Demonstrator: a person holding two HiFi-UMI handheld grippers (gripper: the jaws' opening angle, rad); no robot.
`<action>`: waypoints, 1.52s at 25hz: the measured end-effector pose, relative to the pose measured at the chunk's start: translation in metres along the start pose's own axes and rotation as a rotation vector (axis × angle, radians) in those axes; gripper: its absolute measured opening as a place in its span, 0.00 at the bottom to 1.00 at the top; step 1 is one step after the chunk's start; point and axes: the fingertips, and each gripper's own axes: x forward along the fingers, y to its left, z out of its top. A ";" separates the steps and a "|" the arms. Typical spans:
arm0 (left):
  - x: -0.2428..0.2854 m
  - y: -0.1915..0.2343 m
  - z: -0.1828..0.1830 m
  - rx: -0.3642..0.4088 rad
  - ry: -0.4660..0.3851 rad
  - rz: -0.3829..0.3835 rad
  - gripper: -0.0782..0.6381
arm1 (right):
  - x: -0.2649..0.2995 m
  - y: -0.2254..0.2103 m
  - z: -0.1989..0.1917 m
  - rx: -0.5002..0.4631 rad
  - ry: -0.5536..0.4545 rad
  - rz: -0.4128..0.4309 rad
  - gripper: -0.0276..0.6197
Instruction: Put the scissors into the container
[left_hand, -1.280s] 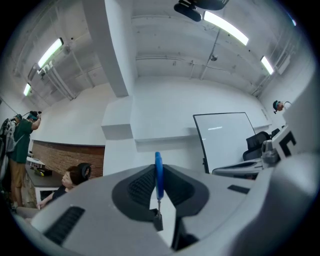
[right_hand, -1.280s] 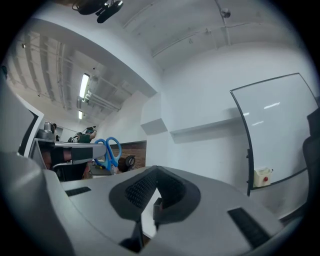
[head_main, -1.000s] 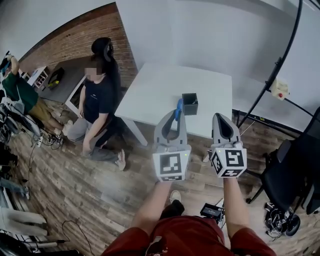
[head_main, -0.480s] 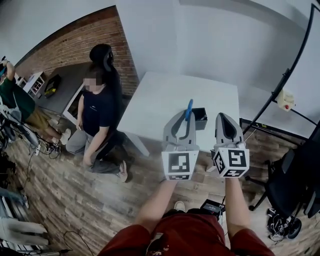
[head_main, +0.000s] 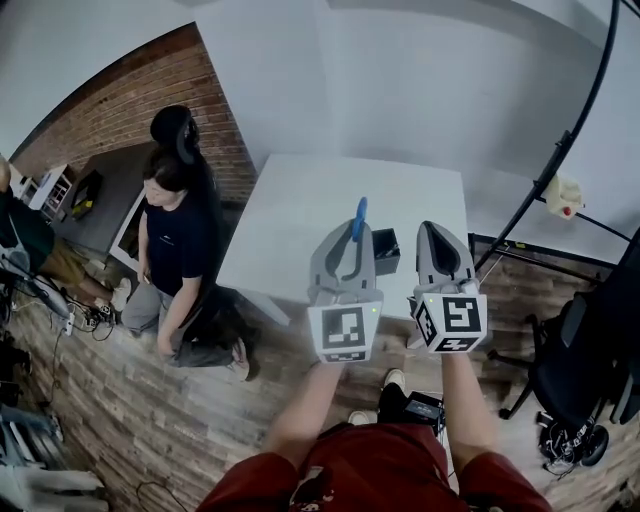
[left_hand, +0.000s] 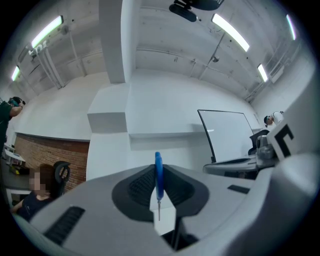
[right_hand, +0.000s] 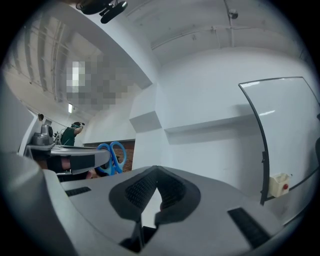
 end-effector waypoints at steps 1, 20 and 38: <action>0.007 0.000 -0.003 0.001 0.002 0.003 0.17 | 0.005 -0.005 -0.001 0.001 -0.003 0.001 0.05; 0.141 -0.015 -0.035 0.019 0.055 0.122 0.17 | 0.120 -0.110 -0.037 0.081 0.004 0.106 0.05; 0.163 0.009 -0.050 0.022 0.051 0.072 0.17 | 0.149 -0.097 -0.044 0.037 0.031 0.082 0.05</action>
